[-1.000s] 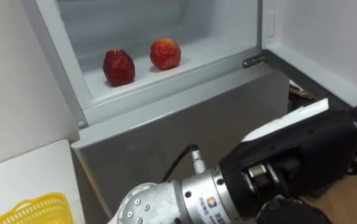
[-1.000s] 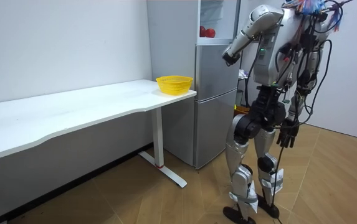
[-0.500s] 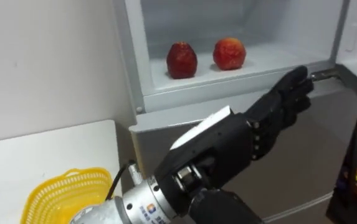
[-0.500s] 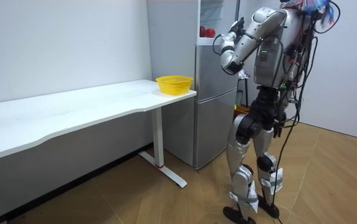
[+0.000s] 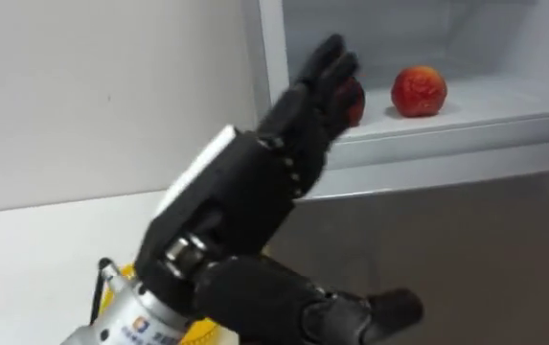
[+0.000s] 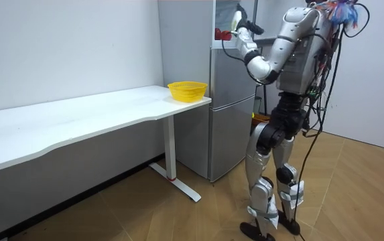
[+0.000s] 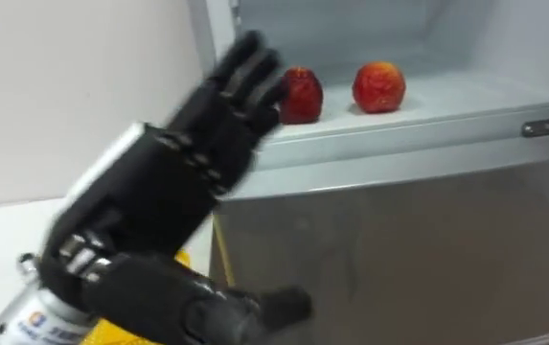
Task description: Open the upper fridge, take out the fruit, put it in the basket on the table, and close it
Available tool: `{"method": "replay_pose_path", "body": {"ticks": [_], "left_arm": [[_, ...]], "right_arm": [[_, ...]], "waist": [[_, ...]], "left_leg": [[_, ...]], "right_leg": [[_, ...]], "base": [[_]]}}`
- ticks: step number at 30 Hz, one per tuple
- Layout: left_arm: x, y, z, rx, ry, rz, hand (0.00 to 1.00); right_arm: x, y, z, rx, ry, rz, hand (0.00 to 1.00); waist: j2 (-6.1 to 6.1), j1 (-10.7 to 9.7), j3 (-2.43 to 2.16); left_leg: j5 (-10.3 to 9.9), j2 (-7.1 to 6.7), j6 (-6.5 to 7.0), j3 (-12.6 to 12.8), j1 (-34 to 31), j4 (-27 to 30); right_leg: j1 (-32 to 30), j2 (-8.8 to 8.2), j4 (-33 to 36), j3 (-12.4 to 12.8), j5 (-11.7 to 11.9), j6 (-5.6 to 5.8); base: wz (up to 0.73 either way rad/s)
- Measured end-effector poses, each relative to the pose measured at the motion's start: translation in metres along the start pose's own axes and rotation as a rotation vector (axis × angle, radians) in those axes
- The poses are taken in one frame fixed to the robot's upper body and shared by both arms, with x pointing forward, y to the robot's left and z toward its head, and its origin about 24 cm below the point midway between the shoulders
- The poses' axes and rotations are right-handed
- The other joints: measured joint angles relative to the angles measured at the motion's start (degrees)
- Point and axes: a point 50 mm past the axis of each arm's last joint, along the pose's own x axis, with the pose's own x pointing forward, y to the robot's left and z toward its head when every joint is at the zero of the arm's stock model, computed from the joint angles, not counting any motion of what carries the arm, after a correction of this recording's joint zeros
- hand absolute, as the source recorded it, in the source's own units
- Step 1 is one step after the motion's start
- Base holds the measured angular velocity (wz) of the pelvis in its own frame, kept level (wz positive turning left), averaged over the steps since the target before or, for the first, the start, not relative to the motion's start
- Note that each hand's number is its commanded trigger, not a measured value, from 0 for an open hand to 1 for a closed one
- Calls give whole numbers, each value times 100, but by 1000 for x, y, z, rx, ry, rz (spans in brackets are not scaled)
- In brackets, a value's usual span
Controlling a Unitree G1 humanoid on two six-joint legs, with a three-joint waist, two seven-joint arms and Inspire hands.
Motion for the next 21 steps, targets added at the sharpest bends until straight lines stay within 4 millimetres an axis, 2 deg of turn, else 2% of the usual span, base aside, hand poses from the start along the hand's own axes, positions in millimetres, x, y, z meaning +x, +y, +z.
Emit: {"method": "replay_pose_path", "body": {"ticks": [2,4,7,8,9,10,15,17,21], "left_arm": [[-18,18,-1,83,46,138,0],[-47,40,0,210,131,334,0],[-80,62,2,318,215,564,0],[-86,65,3,331,222,608,0],[-102,71,6,361,237,710,0],[-118,76,7,385,256,805,0],[-164,95,4,450,349,1107,0],[-179,100,-4,460,393,1188,0],[-225,102,-31,442,594,1350,0]], "right_arm": [[-1,4,-8,23,8,4,0],[-2,6,-19,75,27,-7,0],[-3,9,-29,77,47,-13,0],[-3,9,-31,81,48,-13,0],[-4,9,-34,96,49,-17,0],[-4,10,-37,103,53,-24,0],[-5,10,-42,113,63,-19,0],[-5,11,-44,109,66,-12,0],[-5,9,-40,111,59,-12,0]], "waist": [[-6,65,4],[-12,210,8],[19,354,-5],[-1,366,3],[6,476,0],[23,497,-3],[68,609,2],[81,605,7],[26,635,4]], "left_leg": [[1,-6,-2,-31,4,5],[-1,-6,2,-80,-12,43],[-8,-19,8,-106,-57,109],[-8,-22,8,-114,-50,103],[-8,-19,8,-120,-33,93],[-9,-18,9,-123,-24,93],[-9,-22,7,-149,9,89],[-9,-72,7,-187,38,77],[-8,-85,5,-204,46,2]], "right_leg": [[46,-6,-6,-99,-2,0],[47,-16,-20,-101,-30,-12],[52,-5,-80,-82,-50,-37],[66,-1,-92,-78,-50,-38],[65,-1,-88,-74,-50,-39],[71,-1,-90,-65,-49,-40],[116,0,-89,-79,-50,-42],[159,-5,-91,-90,-57,-44],[155,-20,-86,-136,-82,-50]], "base": [[8],[9],[11],[5],[0],[-3],[2],[9],[1]]}}
